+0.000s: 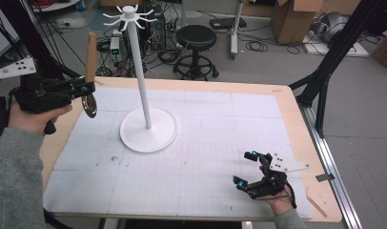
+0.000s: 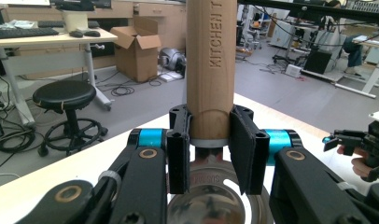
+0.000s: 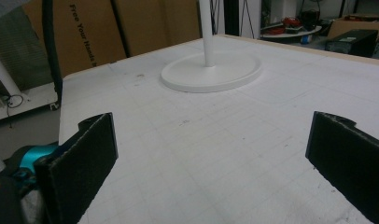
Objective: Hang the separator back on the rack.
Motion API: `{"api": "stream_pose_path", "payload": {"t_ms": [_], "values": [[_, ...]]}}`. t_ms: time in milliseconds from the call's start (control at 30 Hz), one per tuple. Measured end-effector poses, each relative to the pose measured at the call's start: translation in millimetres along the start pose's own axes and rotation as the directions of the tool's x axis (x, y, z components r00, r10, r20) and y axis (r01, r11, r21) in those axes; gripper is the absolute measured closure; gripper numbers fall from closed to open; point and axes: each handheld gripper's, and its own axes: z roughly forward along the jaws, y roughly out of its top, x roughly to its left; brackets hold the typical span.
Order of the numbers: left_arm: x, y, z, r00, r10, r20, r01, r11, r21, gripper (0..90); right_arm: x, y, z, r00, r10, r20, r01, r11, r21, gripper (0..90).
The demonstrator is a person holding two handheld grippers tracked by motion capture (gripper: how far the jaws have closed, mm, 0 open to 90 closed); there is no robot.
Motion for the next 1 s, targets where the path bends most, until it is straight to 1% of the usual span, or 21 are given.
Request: {"api": "stream_pose_path", "payload": {"t_ms": [100,233,367,467,700,733,767,867,1000], "values": [[-1.6,4.5,1.5,1.0000,0.002,0.009,-0.002,1.0000,-0.009,69.3,1.0,0.1,-0.3,1.0000,-0.002,0.000,0.002,1.0000,0.002,1.2],[-4.2,9.8,4.2,0.9999,0.012,0.006,-0.012,0.9999,-0.009,69.3,1.1,0.1,0.2,1.0000,-0.002,0.001,0.002,1.0000,0.002,1.2],[-7.1,12.0,8.2,0.9998,0.017,0.010,-0.017,0.9995,-0.026,69.3,1.5,0.0,0.0,1.0000,0.001,-0.001,-0.001,1.0000,0.005,1.2],[-7.9,15.1,10.3,0.9997,0.024,0.009,-0.023,0.9993,-0.029,69.3,1.2,0.0,-0.4,1.0000,-0.003,-0.001,0.003,1.0000,0.003,1.2],[-8.1,20.0,12.5,0.9998,0.020,0.006,-0.019,0.9993,-0.031,69.3,1.4,0.1,0.1,1.0000,-0.001,-0.004,0.001,1.0000,0.003,1.2],[-7.7,20.2,13.1,0.9997,0.021,0.012,-0.021,0.9994,-0.029,69.3,1.3,0.1,0.3,1.0000,-0.003,-0.006,0.003,1.0000,0.002,1.2],[-7.8,20.2,14.2,0.9998,0.015,0.010,-0.014,0.9995,-0.027,69.3,1.4,0.1,0.3,1.0000,-0.002,-0.006,0.002,1.0000,0.003,1.2],[-7.0,20.6,15.9,0.9998,0.018,0.007,-0.018,0.9997,-0.019,69.3,1.2,0.3,0.0,1.0000,-0.005,-0.005,0.005,1.0000,0.000,1.2],[-6.6,23.2,16.4,0.9999,0.014,0.004,-0.014,0.9996,-0.026,69.3,0.9,0.2,0.0,1.0000,-0.001,-0.005,0.001,1.0000,0.002,1.2]]}}
